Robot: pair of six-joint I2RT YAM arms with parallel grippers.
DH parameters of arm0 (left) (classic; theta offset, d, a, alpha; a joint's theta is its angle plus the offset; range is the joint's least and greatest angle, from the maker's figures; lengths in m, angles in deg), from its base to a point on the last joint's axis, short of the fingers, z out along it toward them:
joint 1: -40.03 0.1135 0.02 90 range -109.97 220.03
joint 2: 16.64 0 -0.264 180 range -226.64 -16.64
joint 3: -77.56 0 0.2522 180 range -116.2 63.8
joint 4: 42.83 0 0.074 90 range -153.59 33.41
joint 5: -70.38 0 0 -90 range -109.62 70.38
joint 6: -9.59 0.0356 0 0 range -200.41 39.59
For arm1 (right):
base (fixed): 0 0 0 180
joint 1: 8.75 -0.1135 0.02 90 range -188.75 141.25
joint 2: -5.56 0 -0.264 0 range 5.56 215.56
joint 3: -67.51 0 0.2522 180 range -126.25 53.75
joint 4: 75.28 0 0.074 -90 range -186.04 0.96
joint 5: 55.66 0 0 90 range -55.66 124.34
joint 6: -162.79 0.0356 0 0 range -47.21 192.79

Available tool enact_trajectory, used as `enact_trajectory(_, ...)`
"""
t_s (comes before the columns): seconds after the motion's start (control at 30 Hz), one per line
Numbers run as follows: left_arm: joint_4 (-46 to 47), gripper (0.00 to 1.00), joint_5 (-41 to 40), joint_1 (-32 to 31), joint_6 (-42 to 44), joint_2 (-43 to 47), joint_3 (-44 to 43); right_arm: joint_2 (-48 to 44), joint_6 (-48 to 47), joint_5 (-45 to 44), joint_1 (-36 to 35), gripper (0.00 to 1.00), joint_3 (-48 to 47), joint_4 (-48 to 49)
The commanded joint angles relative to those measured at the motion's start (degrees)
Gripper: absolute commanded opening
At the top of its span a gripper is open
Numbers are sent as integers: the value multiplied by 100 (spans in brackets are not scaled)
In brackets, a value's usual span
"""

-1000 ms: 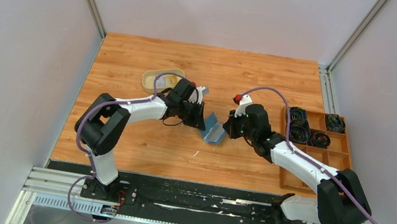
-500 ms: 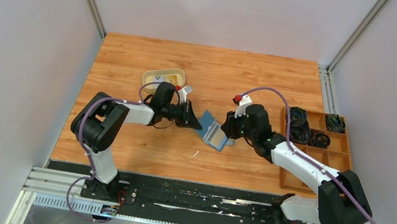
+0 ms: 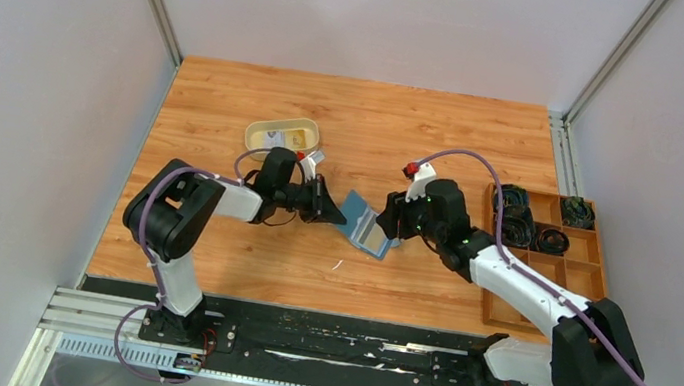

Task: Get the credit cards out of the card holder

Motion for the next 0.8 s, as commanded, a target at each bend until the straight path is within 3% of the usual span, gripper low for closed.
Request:
enact_trajectory(0.0, 215, 0, -203, 39, -32, -192, 127, -8, 258, 126, -9, 54, -136, 91)
enact_trajectory(0.23, 213, 0, -986, 39, -15, -29, 534, 281, 914, 404, -45, 54, -210, 391)
enact_trajectory(0.77, 57, 0, -1850, -95, -54, 320, 931, 1255, 1294, 222, -100, 52, -710, -426)
